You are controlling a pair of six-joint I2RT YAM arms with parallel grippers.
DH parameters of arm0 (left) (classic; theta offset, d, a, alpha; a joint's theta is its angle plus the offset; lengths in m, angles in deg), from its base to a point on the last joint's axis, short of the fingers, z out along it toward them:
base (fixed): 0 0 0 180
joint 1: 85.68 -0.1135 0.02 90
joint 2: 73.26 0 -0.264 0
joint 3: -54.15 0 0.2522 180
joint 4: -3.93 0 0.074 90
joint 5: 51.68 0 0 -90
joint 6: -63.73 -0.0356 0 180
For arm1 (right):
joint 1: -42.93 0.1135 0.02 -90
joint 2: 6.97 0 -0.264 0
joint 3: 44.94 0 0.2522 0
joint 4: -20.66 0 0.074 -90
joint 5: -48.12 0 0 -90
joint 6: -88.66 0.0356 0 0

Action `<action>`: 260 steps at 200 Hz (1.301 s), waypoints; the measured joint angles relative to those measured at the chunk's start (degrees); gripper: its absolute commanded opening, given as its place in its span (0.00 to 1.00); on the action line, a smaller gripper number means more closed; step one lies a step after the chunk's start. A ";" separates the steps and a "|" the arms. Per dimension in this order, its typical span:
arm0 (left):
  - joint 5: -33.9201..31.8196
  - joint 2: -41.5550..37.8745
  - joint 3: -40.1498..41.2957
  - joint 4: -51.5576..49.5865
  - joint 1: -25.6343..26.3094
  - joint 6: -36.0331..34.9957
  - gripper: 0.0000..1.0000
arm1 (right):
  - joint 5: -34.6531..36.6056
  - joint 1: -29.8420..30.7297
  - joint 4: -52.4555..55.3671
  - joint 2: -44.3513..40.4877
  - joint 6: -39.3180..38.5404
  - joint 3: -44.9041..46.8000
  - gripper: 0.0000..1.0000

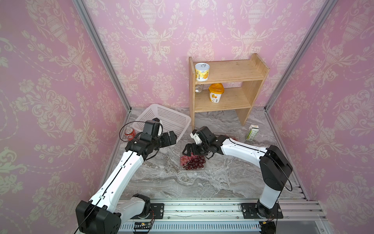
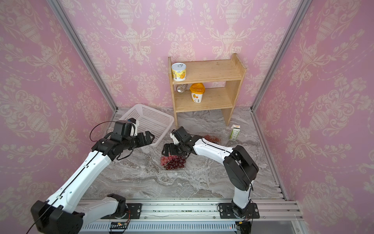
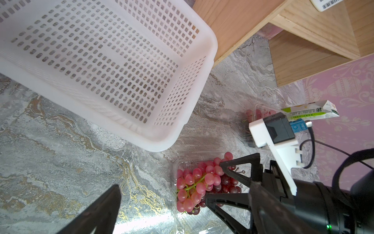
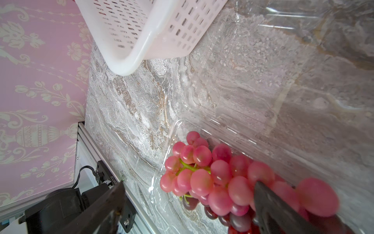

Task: Pack grapes into containers
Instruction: Place the grape into the packing box, then close the packing box at the center of the board.

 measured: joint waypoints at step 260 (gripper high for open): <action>9.46 -5.90 19.39 9.62 0.00 7.52 0.99 | 1.53 -12.85 13.68 12.90 -4.24 -11.93 0.93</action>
